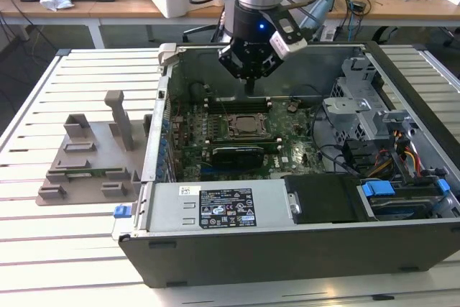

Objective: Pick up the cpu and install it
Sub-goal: 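Install the first cpu locking lever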

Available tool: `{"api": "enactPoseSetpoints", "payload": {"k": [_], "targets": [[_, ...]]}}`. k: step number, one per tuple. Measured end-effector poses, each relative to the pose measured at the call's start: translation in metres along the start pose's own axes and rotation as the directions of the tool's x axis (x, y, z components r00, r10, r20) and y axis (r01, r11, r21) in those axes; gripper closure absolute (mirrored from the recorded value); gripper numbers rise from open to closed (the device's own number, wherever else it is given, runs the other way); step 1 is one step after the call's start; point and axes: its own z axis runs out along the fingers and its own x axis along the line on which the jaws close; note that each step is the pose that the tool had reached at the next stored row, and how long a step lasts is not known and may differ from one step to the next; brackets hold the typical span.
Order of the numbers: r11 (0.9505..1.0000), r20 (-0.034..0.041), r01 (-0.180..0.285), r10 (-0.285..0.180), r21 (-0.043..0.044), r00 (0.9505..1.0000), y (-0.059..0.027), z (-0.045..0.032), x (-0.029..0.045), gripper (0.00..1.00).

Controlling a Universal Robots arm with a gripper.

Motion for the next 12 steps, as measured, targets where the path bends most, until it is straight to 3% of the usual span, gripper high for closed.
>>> {"api": "enactPoseSetpoints", "payload": {"k": [6, 12], "targets": [[1.0000, 0.0001, 0.000, 0.000, -0.0001, 1.0000, 0.0039, 0.0022, 0.0157, 0.89], [1.0000, 0.0000, 0.000, 0.000, 0.0000, 1.0000, 0.0061, 0.0040, 0.0237, 0.89]]}}
